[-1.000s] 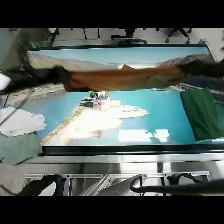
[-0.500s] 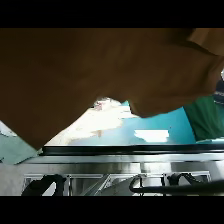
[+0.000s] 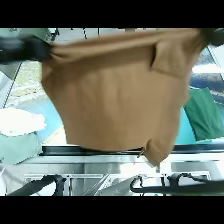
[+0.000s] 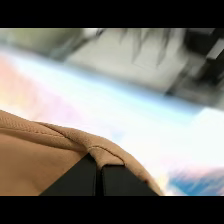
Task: Fold the shirts.
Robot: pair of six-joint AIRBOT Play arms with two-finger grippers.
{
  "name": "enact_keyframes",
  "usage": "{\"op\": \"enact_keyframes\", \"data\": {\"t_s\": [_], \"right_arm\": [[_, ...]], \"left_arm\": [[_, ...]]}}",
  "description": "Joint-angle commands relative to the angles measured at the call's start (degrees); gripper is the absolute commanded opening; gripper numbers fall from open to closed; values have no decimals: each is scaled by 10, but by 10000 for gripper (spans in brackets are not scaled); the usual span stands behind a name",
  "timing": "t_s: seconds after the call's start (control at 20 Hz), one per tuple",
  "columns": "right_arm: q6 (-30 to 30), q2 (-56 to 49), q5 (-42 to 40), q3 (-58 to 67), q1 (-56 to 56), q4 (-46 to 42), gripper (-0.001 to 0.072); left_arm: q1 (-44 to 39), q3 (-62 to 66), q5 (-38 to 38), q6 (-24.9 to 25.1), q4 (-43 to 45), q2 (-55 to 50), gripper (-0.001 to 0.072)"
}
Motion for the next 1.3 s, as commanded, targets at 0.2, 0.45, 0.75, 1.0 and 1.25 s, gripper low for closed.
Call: {"op": "enact_keyframes", "data": {"t_s": [0.2,0.45,0.75,1.0,1.25], "right_arm": [[9,-298,-149,-21,111,-20,16],[9,-324,-215,-21,134,-20,271],[118,-220,-63,-21,39,-60,303],[173,-140,131,-41,-68,-124,297],[181,-82,155,-189,-145,-126,298]], "left_arm": [[0,11,61,52,-9,-334,10],[5,147,20,40,-8,-419,348],[88,162,-71,-11,-7,-324,707],[188,-53,-156,-15,-7,-187,706],[223,-359,-88,28,-7,-88,706]]}}
